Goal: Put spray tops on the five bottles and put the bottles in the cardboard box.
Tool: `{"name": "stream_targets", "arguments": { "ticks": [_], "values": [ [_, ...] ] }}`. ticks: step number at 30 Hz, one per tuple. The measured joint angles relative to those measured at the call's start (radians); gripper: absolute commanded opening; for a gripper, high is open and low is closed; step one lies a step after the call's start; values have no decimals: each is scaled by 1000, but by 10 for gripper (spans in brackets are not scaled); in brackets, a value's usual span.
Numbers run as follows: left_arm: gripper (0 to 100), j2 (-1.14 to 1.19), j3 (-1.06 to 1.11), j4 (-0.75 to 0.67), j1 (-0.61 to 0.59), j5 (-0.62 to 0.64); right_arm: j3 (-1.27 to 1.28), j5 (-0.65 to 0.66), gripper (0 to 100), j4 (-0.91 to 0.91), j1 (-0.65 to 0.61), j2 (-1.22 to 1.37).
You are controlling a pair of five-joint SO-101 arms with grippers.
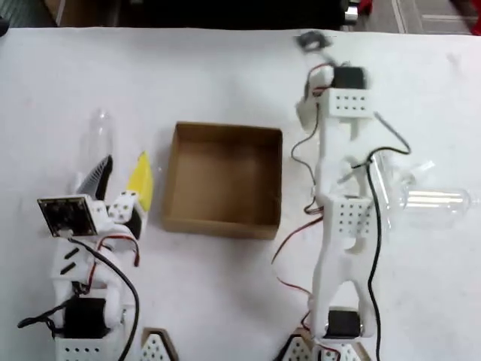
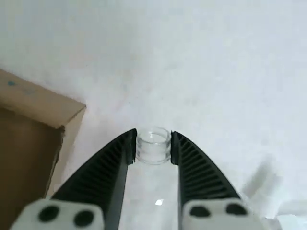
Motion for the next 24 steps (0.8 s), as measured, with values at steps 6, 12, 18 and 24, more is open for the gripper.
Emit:
{"name": "stream_targets", "arguments": {
  "ticks": [6,12,18,24],
  "values": [
    [260,0,-9,25,75,0,0,-77,16,6,-5,-259],
    [308,0,-140,230,186,-81,135,-80,15,6,-83,-594],
    [321,-8,-315,428,316,-130,407,-80,15,2,-301,-922],
    [324,-12,-442,578,468,-166,721,-80,15,-143,-453,-1197]
  ]
}}
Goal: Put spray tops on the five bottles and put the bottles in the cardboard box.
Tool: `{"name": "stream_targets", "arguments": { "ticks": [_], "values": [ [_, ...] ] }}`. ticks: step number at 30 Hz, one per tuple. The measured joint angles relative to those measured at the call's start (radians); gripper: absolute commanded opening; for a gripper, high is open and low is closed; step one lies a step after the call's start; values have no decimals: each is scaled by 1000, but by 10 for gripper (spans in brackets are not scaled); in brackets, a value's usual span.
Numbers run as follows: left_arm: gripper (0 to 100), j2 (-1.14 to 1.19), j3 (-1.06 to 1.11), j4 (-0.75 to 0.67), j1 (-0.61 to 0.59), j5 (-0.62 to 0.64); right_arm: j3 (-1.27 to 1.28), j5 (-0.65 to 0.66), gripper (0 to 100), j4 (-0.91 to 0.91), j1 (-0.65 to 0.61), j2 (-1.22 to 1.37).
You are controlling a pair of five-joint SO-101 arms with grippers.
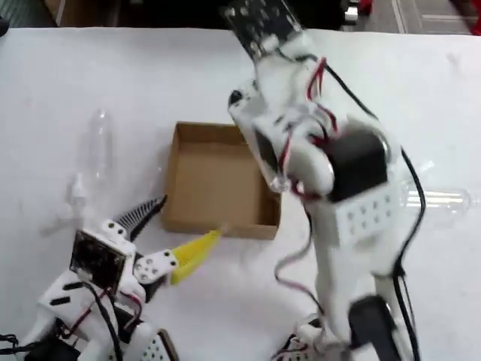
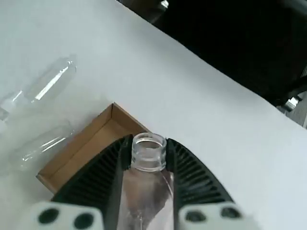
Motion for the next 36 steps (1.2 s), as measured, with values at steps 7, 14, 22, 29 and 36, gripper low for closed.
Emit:
{"name": "stream_targets", "arguments": {
  "ticks": [7,14,22,29,36],
  "values": [
    [323,0,-15,0,64,63,525,-2,15,-353,-89,-384],
    [324,0,-15,0,115,133,1062,-3,15,-733,-91,-694],
    [321,0,95,-146,124,141,1099,-68,15,-766,-195,-749],
    [321,2,157,-227,29,141,1099,-68,15,-729,-241,-749],
    [321,2,181,-258,-58,141,1099,-68,15,-681,-245,-750]
  ]
}}
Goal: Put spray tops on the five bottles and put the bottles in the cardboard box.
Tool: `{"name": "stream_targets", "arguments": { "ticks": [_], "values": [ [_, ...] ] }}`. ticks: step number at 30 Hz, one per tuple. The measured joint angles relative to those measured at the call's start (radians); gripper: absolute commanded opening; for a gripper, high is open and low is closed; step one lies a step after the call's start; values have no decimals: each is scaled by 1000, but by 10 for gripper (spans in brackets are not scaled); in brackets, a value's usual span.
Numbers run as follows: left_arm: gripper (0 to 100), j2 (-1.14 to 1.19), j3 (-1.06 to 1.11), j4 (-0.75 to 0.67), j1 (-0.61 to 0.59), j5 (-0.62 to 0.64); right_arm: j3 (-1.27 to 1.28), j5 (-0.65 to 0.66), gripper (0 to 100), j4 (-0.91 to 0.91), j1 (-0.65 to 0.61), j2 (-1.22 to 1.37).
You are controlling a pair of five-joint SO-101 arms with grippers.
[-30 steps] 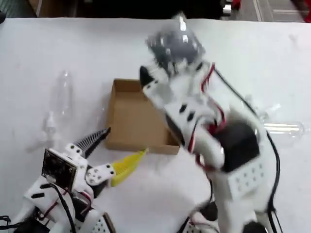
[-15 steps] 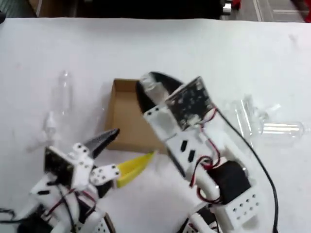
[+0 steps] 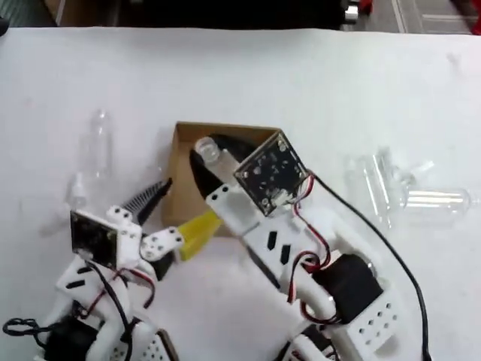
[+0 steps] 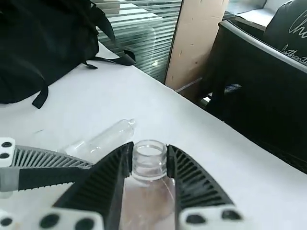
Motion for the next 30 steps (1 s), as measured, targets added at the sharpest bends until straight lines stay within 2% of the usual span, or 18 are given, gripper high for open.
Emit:
{"name": "stream_targets", "arguments": {
  "ticks": [7,17,19,23,26,30],
  "values": [
    [321,3,141,-157,-89,2,-2,0,15,46,2,0],
    [302,6,147,-176,-127,2,-17,11,15,28,17,0],
    [275,11,127,-155,-187,2,-21,21,15,6,51,2],
    [244,2,-5,-20,-328,0,-72,23,15,-28,107,86],
    [228,0,-71,49,-411,0,-161,26,15,-41,123,230],
    [216,0,-77,54,-496,0,-288,26,15,-52,126,480]
  ]
}}
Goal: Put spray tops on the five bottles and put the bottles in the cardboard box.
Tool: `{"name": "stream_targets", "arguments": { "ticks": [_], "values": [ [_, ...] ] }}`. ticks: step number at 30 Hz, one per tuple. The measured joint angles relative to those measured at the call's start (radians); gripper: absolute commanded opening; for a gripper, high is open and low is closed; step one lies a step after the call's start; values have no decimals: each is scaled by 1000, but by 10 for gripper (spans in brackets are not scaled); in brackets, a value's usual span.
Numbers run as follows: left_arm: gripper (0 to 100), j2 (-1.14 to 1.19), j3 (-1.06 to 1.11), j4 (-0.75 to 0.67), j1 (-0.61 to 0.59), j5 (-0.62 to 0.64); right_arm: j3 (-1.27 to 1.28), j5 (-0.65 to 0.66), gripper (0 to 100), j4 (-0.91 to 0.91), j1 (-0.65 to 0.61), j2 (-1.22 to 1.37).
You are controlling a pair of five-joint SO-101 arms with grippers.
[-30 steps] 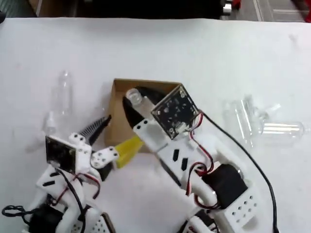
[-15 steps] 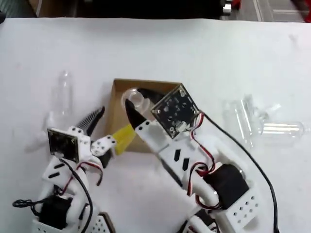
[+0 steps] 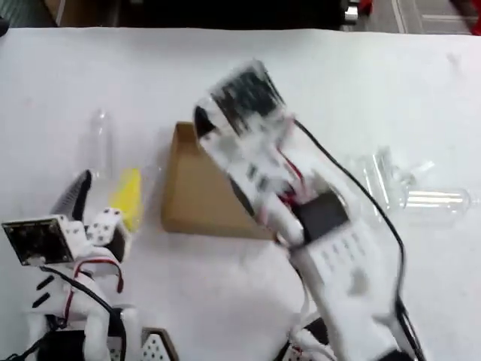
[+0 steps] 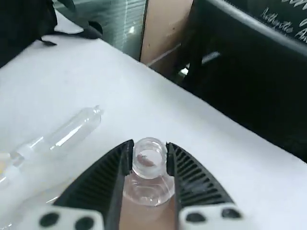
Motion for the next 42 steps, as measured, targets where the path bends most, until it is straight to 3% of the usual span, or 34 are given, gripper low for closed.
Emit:
{"name": "stream_targets", "arguments": {
  "ticks": [7,11,15,24,42],
  "values": [
    [174,3,161,-230,-130,5,-55,0,15,-124,3,318],
    [151,9,232,-338,-181,91,-46,0,15,-230,5,408],
    [151,9,235,-356,-212,166,26,0,15,-368,3,482],
    [151,9,235,-359,-212,183,158,0,15,-661,2,560],
    [151,9,235,-359,-184,183,161,-91,15,-700,-2,601]
  ]
}}
